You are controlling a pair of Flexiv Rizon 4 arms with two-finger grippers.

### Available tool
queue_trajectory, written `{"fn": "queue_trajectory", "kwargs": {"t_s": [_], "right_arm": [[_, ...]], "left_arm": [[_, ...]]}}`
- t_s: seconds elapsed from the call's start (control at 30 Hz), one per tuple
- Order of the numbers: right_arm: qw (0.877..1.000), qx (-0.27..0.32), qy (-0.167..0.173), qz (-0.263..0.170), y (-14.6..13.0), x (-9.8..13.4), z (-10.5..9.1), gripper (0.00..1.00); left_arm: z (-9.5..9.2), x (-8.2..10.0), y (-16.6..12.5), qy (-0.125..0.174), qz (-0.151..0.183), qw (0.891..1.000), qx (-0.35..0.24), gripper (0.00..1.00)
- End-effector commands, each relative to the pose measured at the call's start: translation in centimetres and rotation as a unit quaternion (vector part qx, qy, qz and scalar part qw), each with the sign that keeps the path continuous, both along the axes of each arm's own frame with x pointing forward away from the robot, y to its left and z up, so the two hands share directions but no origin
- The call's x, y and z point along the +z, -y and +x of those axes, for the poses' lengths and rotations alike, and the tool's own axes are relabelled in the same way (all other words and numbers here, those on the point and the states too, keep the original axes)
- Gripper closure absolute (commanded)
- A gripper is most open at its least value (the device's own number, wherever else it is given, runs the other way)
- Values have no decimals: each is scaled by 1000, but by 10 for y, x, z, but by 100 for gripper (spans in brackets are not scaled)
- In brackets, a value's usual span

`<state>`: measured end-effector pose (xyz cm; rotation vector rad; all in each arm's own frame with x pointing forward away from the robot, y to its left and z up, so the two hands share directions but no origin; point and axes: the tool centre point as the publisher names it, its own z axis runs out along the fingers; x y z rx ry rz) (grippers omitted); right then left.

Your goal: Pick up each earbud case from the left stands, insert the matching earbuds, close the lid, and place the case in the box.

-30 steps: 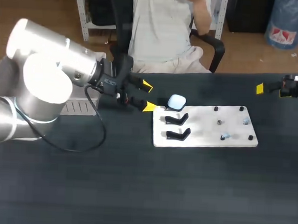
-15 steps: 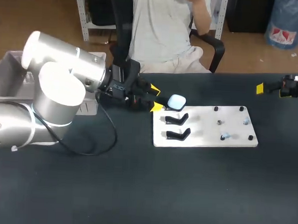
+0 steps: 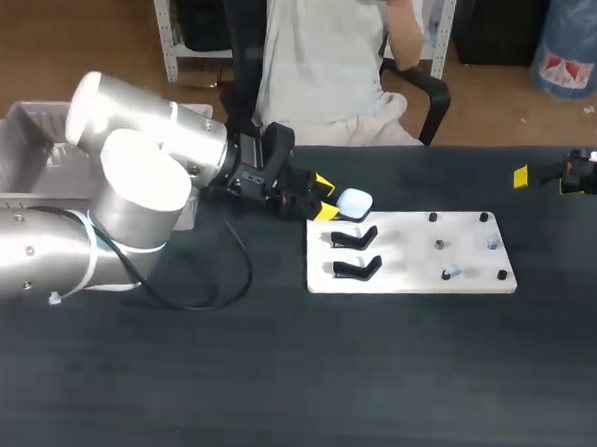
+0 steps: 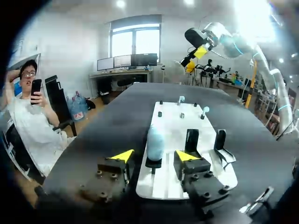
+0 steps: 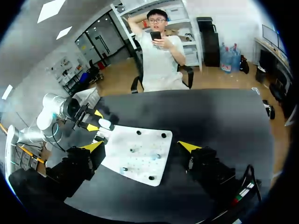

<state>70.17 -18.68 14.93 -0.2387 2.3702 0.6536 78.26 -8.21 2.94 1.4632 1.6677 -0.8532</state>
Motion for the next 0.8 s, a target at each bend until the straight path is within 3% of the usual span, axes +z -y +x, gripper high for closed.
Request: {"fn": "queue_trajectory", "kwargs": {"t_s": [0.03,0.8], "right_arm": [[1000,0,-1,-1,0,0,0,0],[1000,0,-1,-1,0,0,0,0]], "left_arm": [[7,-4,5,-3,-2,1000,-8,52],[4,-11,22,-27,-11,999,-32,53]]}}
